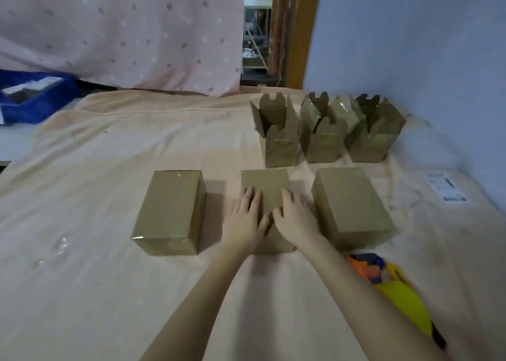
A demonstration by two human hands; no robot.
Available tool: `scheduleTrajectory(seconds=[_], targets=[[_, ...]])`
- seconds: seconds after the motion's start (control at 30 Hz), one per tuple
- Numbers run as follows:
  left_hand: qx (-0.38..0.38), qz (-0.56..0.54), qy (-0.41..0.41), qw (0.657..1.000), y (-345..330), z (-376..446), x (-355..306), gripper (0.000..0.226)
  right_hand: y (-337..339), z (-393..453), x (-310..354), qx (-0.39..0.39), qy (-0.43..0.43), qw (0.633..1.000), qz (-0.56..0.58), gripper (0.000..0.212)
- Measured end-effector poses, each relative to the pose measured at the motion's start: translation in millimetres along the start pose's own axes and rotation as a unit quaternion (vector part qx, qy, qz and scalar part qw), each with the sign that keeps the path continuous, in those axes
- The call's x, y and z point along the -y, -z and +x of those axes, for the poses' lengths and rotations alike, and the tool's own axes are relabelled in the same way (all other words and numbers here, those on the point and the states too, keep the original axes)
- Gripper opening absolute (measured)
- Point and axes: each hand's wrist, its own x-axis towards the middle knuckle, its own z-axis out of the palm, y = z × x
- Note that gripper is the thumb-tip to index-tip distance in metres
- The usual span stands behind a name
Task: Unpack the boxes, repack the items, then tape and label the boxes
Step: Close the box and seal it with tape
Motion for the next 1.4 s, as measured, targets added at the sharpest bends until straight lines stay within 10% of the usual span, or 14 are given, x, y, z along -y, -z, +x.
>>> scheduleTrajectory(seconds=[0.6, 1.0, 1.4], targets=[[0.041, 0.063, -0.076, 0.994, 32.9, 41.2, -54.4, 0.047, 59.6, -3.3, -36.2, -0.085, -0.059, 0.985, -0.137, 0.03], [0.044, 0.012, -0.186, 0.981, -7.4, 98.0, -193.5, 0.043, 123.3, 12.4, -200.9, -0.084, -0.18, 0.973, -0.115, 0.038], [0.13, 0.041, -0.113, 0.984, -111.0, 148.6, -334.7, 0.048, 158.6, 40.0, -385.4, -0.027, -0.229, 0.97, -0.073, 0.042]])
